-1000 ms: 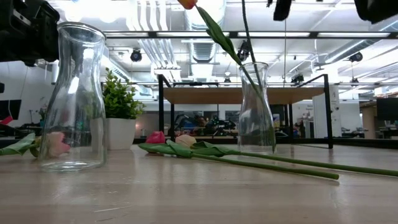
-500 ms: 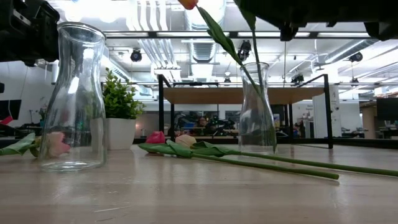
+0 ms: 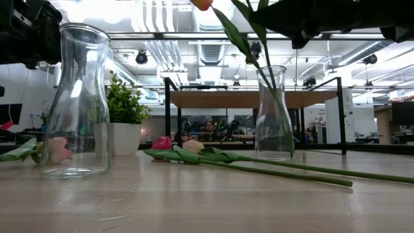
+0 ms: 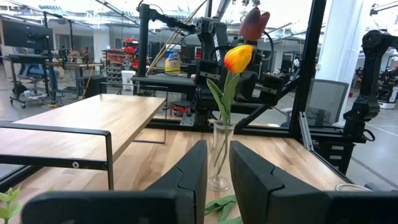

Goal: Pick and place flowers into a vace then onto a shelf
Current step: Put the dark red tulip into the right transparent bin, then put the light pink tulip into the right transparent vase

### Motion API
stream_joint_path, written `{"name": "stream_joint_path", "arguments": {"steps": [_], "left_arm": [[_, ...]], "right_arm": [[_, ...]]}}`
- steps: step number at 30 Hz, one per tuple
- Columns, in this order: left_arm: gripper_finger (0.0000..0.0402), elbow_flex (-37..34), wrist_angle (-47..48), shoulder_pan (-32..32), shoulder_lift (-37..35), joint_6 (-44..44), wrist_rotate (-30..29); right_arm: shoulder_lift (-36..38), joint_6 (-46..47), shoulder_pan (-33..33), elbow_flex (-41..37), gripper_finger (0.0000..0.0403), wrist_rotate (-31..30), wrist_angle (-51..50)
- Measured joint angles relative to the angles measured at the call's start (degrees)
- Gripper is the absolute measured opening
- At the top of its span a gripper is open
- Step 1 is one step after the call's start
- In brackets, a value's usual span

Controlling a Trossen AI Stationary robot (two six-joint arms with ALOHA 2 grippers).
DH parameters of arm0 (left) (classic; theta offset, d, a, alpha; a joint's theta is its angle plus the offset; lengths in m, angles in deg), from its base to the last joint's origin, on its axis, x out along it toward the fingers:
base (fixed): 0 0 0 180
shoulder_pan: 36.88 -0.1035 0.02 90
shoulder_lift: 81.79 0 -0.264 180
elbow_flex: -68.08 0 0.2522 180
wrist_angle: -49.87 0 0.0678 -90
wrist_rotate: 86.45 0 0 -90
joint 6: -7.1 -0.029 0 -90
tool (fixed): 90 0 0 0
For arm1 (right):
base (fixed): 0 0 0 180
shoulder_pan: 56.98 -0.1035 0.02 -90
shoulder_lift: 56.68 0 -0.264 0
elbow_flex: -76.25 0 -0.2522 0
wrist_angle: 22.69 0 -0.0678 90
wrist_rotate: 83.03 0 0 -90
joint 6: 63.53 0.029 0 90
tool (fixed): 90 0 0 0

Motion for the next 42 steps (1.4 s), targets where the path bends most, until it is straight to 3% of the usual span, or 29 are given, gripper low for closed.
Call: {"name": "stream_joint_path", "arguments": {"steps": [4, 7, 15, 25, 29, 35, 38, 42], "left_arm": [[0.0051, 0.0, 0.0, 0.0, 0.0, 0.0, 0.0], [0.0051, 0.0, 0.0, 0.0, 0.0, 0.0, 0.0], [0.0051, 0.0, 0.0, 0.0, 0.0, 0.0, 0.0], [0.0051, 0.0, 0.0, 0.0, 0.0, 0.0, 0.0], [0.0051, 0.0, 0.0, 0.0, 0.0, 0.0, 0.0], [0.0051, 0.0, 0.0, 0.0, 0.0, 0.0, 0.0], [0.0051, 0.0, 0.0, 0.0, 0.0, 0.9, 0.0], [0.0051, 0.0, 0.0, 0.0, 0.0, 1.2, 0.0]], "right_arm": [[0.2, 0.1, 0.0, 0.0, 0.0019, 0.0, -1.5], [0.5, 0.6, 0.0, 0.0, 0.0045, 0.0, -2.5], [3.0, 1.8, -0.1, 0.0, 0.0163, 0.0, -4.9], [15.5, 8.3, -3.2, 0.0, 0.0275, -1.4, -19.3], [18.3, 11.6, -6.7, 0.0, 0.0280, -1.3, -21.6], [17.3, 11.3, -14.4, 3.0, 0.0254, -2.5, -24.5], [16.1, 14.2, -17.0, 7.2, 0.0243, -5.9, -32.7], [14.6, 24.2, -17.8, 15.8, 0.0238, -7.4, -51.1]]}}
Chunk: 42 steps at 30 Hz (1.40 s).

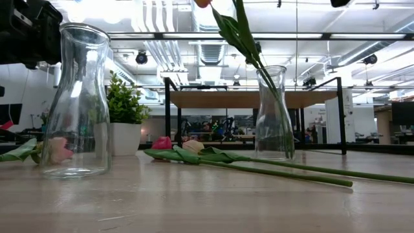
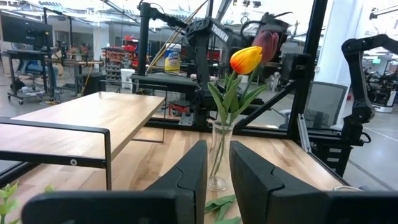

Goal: Pick and place flowers into a vace then onto a shelf
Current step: Put the light pink tulip into the right transparent vase

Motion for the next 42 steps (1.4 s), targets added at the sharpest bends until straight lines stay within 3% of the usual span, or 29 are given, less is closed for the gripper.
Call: {"name": "stream_joint_path", "arguments": {"steps": [6, 14, 22, 42], "left_arm": [[0.0051, 0.0, 0.0, 0.0, 0.0, 0.3, 0.0], [0.0051, 0.0, 0.0, 0.0, 0.0, 1.1, 0.0], [0.0051, 0.0, 0.0, 0.0, 0.0, 1.1, 0.0], [0.0051, 0.0, 0.0, 0.0, 0.0, 1.1, 0.0]], "right_arm": [[-6.1, 14.4, -0.2, 13.4, 0.0238, -0.5, -24.2], [-18.2, 18.7, -0.2, 24.6, 0.0235, -0.2, -33.0], [-27.9, 30.3, -0.2, 32.5, 0.0235, 0.0, -44.9], [-40.4, 42.5, 5.3, 33.0, 0.0226, -0.2, -43.2]]}}
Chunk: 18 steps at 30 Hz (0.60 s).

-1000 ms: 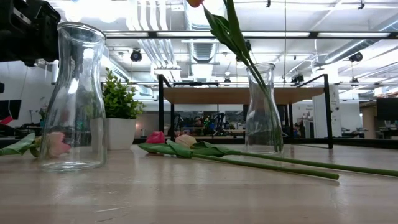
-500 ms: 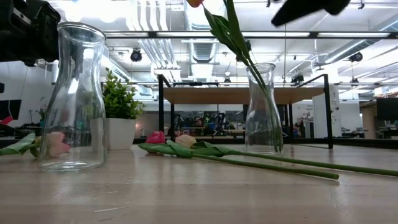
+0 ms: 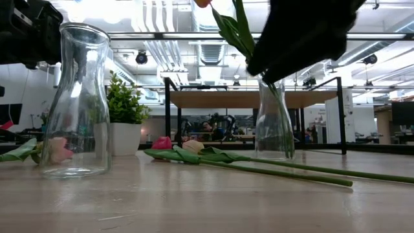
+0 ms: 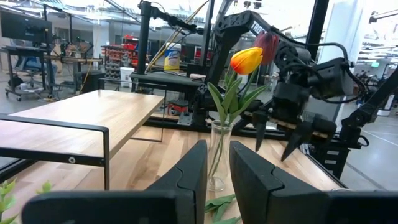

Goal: Pick and place flowers into a vace then onto a shelf
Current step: Put the light pink tulip into the right transparent vase

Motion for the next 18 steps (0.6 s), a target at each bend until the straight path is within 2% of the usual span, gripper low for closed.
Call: {"name": "stream_joint_path", "arguments": {"steps": [18], "left_arm": [[0.0051, 0.0, 0.0, 0.0, 0.0, 0.0, 0.0]], "right_arm": [[-8.5, 1.3, 5.0, -0.1, 0.0221, 0.7, 2.3]]}}
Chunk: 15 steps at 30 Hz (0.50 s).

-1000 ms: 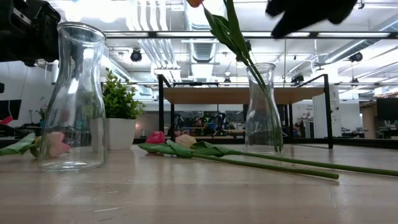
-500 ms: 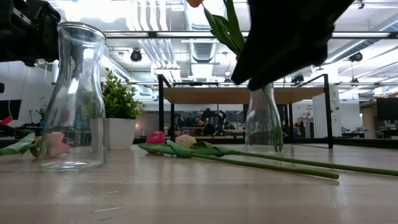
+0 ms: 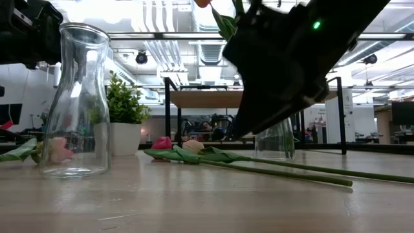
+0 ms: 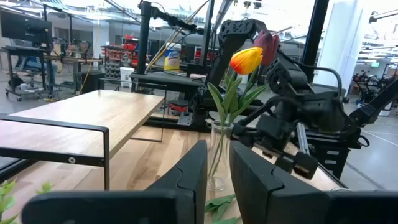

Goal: Pick and place flowers into a vace then onto a shelf
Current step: Put the light pink tulip into the right transparent vase

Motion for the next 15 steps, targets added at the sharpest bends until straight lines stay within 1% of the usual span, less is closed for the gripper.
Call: {"name": "stream_joint_path", "arguments": {"steps": [15], "left_arm": [[0.0051, 0.0, 0.0, 0.0, 0.0, 0.0, 0.0]], "right_arm": [[-3.3, 0.9, 1.6, -0.1, 0.0219, 1.1, 0.1]]}}
